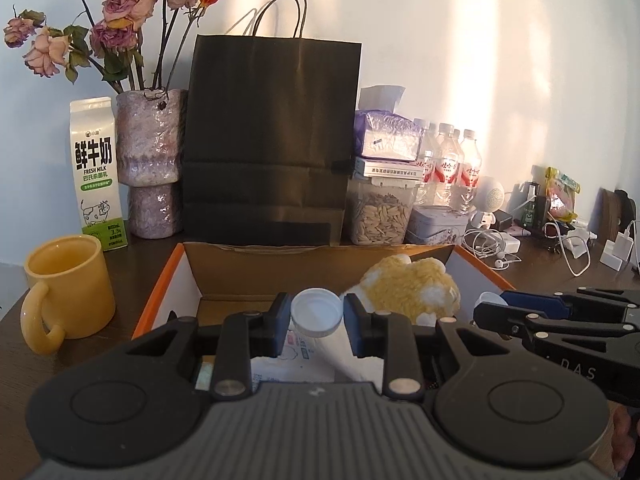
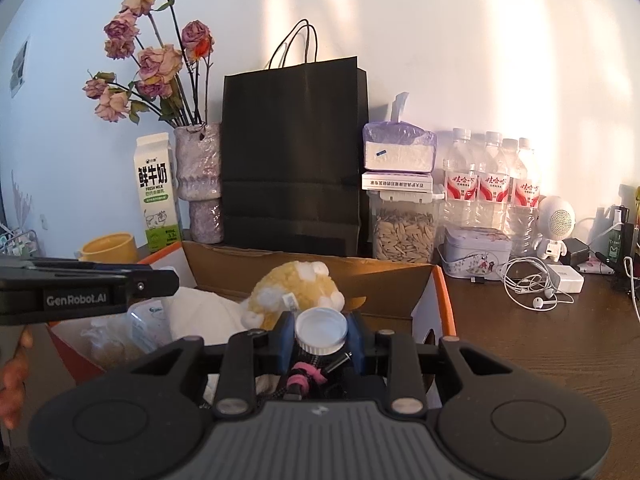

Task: Organize objects
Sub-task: 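Carry the held caps over the box and lower them in with both tools, then open both tools to release the caps into the box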

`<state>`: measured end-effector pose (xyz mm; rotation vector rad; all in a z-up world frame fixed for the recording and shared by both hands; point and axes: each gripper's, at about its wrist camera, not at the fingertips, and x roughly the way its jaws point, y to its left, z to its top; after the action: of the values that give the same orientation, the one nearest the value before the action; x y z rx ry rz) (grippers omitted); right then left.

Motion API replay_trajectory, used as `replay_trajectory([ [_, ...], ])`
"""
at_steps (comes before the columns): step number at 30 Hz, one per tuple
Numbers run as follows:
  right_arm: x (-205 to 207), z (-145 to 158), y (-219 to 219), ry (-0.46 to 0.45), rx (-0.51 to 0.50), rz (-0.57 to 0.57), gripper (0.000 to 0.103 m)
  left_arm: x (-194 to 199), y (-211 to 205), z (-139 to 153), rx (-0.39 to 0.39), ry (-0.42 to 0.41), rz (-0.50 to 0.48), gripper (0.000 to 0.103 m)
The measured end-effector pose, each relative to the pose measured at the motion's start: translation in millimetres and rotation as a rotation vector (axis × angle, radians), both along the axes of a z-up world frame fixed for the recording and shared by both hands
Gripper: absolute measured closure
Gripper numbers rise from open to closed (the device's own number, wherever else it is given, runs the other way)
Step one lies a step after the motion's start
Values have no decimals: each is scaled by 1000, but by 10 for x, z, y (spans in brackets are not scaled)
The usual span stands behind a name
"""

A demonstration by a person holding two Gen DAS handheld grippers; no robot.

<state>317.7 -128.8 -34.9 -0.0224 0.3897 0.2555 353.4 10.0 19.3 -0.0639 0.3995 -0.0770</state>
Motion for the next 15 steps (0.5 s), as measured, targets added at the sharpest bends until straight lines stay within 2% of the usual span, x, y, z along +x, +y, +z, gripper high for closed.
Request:
replay_trajectory([
  [3,-11,-3,3,2,0,2,75,-16,4,14,-1,-3,10,70],
  [5,-19,-2,0,5,2,4,75,-18,15,25,-4,-7,20,52],
  [6,-26,-1,-3,4,3,4,73,-20,22,28,-5,-10,28,33],
  [7,-30,-3,-2,5,3,4,63,-24,30,33,-7,-12,42,14],
  [8,-35,-4,-2,6,3,3,54,-32,34,38,-8,-19,55,6],
  [9,-35,-7,0,8,4,3,27,-42,35,45,-3,-31,74,0],
  [10,-37,-14,0,10,4,1,3,-45,33,58,3,-40,92,0],
  [11,-41,-23,6,10,0,-3,0,-41,37,63,5,-37,96,0],
  [15,-62,-23,17,-4,-6,-11,0,-29,40,54,3,-26,96,0],
])
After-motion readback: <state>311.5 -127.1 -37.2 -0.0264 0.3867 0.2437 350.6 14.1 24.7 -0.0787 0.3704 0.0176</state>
